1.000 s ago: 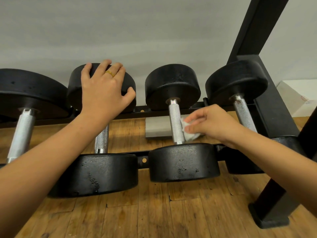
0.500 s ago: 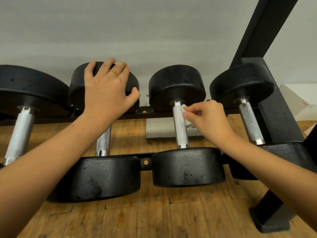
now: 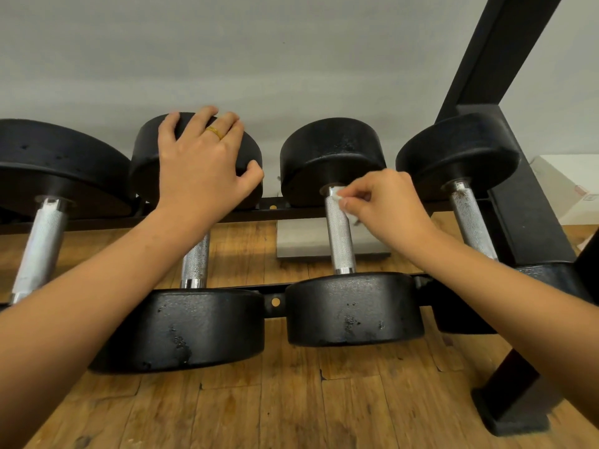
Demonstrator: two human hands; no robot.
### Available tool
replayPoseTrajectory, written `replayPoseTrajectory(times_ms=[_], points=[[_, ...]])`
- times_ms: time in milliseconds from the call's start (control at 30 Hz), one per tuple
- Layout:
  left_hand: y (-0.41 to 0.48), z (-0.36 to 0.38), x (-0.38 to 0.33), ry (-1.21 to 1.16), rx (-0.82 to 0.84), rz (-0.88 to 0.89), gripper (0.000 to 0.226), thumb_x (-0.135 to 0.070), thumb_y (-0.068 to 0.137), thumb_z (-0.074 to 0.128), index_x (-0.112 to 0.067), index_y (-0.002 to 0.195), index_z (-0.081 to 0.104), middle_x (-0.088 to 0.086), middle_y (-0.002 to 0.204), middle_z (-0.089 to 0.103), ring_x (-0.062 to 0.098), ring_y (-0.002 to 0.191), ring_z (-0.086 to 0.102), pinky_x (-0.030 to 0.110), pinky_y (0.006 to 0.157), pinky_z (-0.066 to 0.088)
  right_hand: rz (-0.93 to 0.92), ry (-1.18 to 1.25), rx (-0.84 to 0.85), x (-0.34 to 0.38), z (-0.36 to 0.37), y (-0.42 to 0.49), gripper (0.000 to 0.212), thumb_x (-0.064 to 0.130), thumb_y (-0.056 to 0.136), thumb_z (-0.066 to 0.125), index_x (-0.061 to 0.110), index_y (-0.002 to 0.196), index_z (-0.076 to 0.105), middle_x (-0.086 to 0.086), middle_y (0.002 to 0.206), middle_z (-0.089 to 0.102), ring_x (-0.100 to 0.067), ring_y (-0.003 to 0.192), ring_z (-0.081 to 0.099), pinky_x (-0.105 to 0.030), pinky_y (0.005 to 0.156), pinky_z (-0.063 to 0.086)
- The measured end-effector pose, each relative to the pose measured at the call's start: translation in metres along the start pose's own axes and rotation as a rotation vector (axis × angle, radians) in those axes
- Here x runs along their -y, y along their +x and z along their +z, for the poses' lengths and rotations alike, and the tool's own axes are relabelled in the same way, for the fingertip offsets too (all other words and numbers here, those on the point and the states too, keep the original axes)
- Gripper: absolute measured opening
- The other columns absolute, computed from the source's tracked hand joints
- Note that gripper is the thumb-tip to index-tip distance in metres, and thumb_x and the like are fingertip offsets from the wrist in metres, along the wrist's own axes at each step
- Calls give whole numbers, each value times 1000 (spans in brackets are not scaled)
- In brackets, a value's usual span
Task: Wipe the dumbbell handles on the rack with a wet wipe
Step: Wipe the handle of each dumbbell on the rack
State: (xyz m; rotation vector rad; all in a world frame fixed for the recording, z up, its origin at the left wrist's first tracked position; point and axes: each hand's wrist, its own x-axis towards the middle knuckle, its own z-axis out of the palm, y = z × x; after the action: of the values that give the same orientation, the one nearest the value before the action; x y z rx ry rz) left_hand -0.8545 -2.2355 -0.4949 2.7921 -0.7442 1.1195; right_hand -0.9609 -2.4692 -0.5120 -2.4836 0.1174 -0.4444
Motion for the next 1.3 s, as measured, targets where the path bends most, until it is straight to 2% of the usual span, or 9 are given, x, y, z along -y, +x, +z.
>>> replayPoseTrajectory(times_ms=[100, 267, 500, 700, 867, 1000, 1067, 1133, 1300], points=[[-1, -1, -1, 0, 10, 7, 56, -44, 97, 50, -8, 139, 61, 9, 143, 62, 29, 142, 45, 59, 117, 26, 21, -19, -14, 0, 2, 3, 21, 20, 94, 69, 13, 113, 76, -4, 104, 75, -12, 90, 69, -37, 95, 56], [-1, -2, 2, 6, 20, 10, 56, -44, 98, 50, -8, 140, 60, 8, 144, 61, 29, 143, 44, 60, 117, 26, 19, -24, 137, -5, -5, -26, 19, 21, 91, 72, 17, 109, 76, 4, 108, 74, -3, 91, 67, -32, 97, 54], [-1, -3, 0, -2, 17, 12, 56, -44, 99, 49, -8, 141, 59, 9, 145, 60, 29, 144, 43, 60, 117, 25, 15, 38, 57, 2, -5, -6, 20, 19, 92, 71, 13, 110, 76, -1, 110, 74, -6, 79, 69, -31, 86, 60], [-1, -3, 0, -3, 30, 2, 57, -45, 98, 48, -9, 141, 59, 9, 145, 59, 29, 144, 42, 60, 118, 24, 30, 62, 253, -9, -16, -27, 11, 21, 85, 78, 22, 96, 78, 10, 91, 74, 0, 82, 69, -25, 87, 57], [-1, -2, 0, -7, 12, 2, 56, -45, 99, 47, -8, 141, 59, 9, 146, 59, 29, 145, 42, 59, 119, 23, 3, 104, 148, -6, -9, -20, 15, 20, 86, 77, 17, 101, 79, 7, 90, 75, -5, 76, 70, -28, 80, 60], [-2, -2, -1, -2, 17, 8, 57, -45, 99, 48, -8, 141, 58, 9, 146, 59, 29, 145, 42, 59, 119, 23, 43, 109, 474, -12, -24, -30, 10, 23, 82, 80, 30, 88, 77, 12, 84, 76, -2, 81, 71, -20, 78, 57], [-2, -2, 0, 2, 14, 6, 57, -44, 98, 48, -8, 141, 59, 9, 145, 60, 29, 145, 42, 59, 118, 24, 54, 109, 554, -12, -28, -33, 12, 22, 80, 81, 30, 89, 78, 14, 86, 76, 1, 82, 70, -17, 78, 54], [-1, -2, 0, 2, 10, 6, 57, -45, 98, 48, -8, 140, 59, 9, 145, 60, 29, 144, 42, 59, 118, 24, 35, 104, 486, -11, -25, -33, 11, 22, 80, 81, 28, 89, 79, 12, 85, 76, 2, 82, 70, -15, 77, 53], [-1, 0, 1, 6, 9, 8, 58, -46, 99, 47, -9, 141, 59, 9, 146, 59, 28, 145, 42, 59, 118, 24, 15, 171, 24, -5, -12, -16, 18, 19, 90, 73, 18, 107, 76, 8, 95, 75, -3, 84, 70, -22, 86, 57]])
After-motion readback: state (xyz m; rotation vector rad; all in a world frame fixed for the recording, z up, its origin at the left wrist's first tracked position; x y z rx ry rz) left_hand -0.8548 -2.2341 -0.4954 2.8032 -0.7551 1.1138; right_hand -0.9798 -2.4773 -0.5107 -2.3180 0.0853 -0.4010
